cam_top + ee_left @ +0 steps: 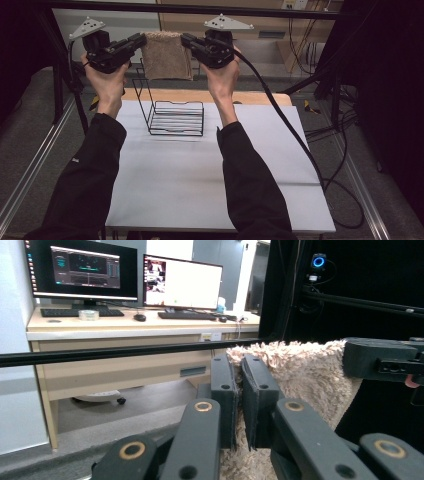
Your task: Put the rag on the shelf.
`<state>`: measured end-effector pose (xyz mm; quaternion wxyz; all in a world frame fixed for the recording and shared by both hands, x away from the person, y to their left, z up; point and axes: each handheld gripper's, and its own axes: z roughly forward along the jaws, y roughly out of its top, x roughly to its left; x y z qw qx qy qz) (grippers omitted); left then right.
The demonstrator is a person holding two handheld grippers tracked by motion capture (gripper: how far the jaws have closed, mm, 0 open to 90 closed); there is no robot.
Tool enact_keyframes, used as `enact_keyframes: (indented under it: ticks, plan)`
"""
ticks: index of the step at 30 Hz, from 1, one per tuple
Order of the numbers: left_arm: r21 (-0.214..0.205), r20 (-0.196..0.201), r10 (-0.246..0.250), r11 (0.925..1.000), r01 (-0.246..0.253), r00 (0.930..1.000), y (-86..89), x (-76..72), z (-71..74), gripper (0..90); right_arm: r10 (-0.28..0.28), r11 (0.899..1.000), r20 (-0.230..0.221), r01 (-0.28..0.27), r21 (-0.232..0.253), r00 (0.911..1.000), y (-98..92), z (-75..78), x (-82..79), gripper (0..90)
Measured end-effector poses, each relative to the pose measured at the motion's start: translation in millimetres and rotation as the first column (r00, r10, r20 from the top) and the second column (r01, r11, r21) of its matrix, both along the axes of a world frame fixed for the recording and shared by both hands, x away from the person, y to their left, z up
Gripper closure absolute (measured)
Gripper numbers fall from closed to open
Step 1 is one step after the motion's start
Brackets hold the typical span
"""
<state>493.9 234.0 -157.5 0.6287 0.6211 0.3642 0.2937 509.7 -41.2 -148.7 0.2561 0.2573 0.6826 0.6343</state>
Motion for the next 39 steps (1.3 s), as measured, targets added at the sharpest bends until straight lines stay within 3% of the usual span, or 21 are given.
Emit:
enact_keyframes:
  ticks: [8,18,27,32,35,39]
  plan:
    - [0.016,-0.015,0.021,0.9997,-0.020,0.9997,-1.1,17.3,-0.2,84.0,-0.010,1.000,-0.010,0.010,-0.003,0.9999,2.6,-2.0,14.4,85.7]
    - [0.012,-0.049,0.022,0.9997,-0.022,0.9986,0.2,35.6,-12.5,84.0,-0.027,0.999,-0.044,0.026,-0.026,0.9987,6.6,-10.7,30.3,85.7]
    - [0.028,-0.064,0.006,0.9996,-0.005,0.9979,1.2,35.4,-29.1,83.9,-0.035,0.998,-0.072,0.030,-0.057,0.9968,7.2,-22.1,32.2,85.7]
    - [0.042,-0.090,-0.005,0.9991,0.009,0.9959,2.2,31.1,-43.1,83.9,-0.040,0.994,-0.083,0.031,-0.101,0.9957,8.1,-31.8,26.9,85.7]
    - [0.037,-0.093,-0.019,0.9990,0.023,0.9954,2.4,27.9,-49.8,83.9,-0.038,0.995,-0.105,0.028,-0.095,0.9938,6.3,-40.5,26.3,85.6]
    - [0.064,-0.107,-0.022,0.9975,0.029,0.9940,1.2,25.7,-56.4,83.8,-0.036,0.994,-0.115,0.024,-0.103,0.9927,5.1,-46.5,25.3,85.6]
